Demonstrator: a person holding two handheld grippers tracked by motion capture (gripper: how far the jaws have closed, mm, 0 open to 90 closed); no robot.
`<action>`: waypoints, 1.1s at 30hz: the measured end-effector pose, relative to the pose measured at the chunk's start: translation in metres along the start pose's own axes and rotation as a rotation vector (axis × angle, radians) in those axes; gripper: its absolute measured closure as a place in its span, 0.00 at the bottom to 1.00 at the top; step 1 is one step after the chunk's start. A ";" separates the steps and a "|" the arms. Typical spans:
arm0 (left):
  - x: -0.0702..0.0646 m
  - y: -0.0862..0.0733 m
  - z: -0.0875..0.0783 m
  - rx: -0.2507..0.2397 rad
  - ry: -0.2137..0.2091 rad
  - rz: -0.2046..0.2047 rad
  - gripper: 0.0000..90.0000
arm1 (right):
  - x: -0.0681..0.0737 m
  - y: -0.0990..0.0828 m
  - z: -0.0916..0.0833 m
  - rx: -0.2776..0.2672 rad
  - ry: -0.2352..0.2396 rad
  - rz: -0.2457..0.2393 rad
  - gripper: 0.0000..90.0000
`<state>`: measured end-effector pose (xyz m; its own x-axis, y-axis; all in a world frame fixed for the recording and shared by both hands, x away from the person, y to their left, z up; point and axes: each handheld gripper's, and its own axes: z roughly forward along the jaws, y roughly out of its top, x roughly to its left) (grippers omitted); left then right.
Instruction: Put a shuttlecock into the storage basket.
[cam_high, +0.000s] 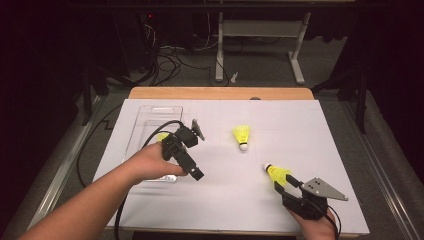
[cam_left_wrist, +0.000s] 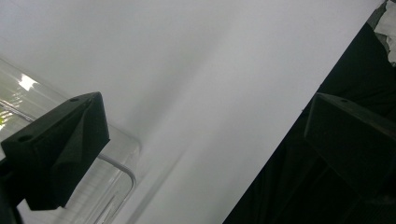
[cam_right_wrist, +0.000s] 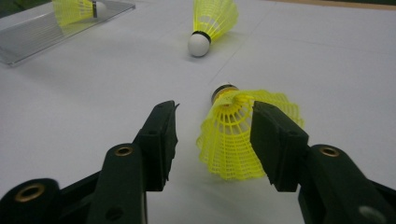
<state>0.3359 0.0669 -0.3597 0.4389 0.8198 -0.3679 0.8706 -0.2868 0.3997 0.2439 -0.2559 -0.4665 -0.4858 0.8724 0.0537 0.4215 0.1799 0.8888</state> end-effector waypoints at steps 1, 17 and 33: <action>0.001 0.000 0.000 0.006 0.001 0.007 0.01 | 0.000 0.000 0.001 0.006 0.002 0.001 0.60; 0.006 -0.004 0.005 0.019 0.010 -0.001 0.01 | 0.003 0.004 0.017 0.052 0.015 0.009 0.77; 0.007 -0.006 0.010 0.025 0.007 -0.002 0.01 | 0.001 0.005 0.024 0.096 -0.022 0.027 0.95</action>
<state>0.3358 0.0691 -0.3727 0.4357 0.8240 -0.3623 0.8767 -0.2974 0.3780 0.2632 -0.2431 -0.4731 -0.4565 0.8873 0.0659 0.5059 0.1979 0.8396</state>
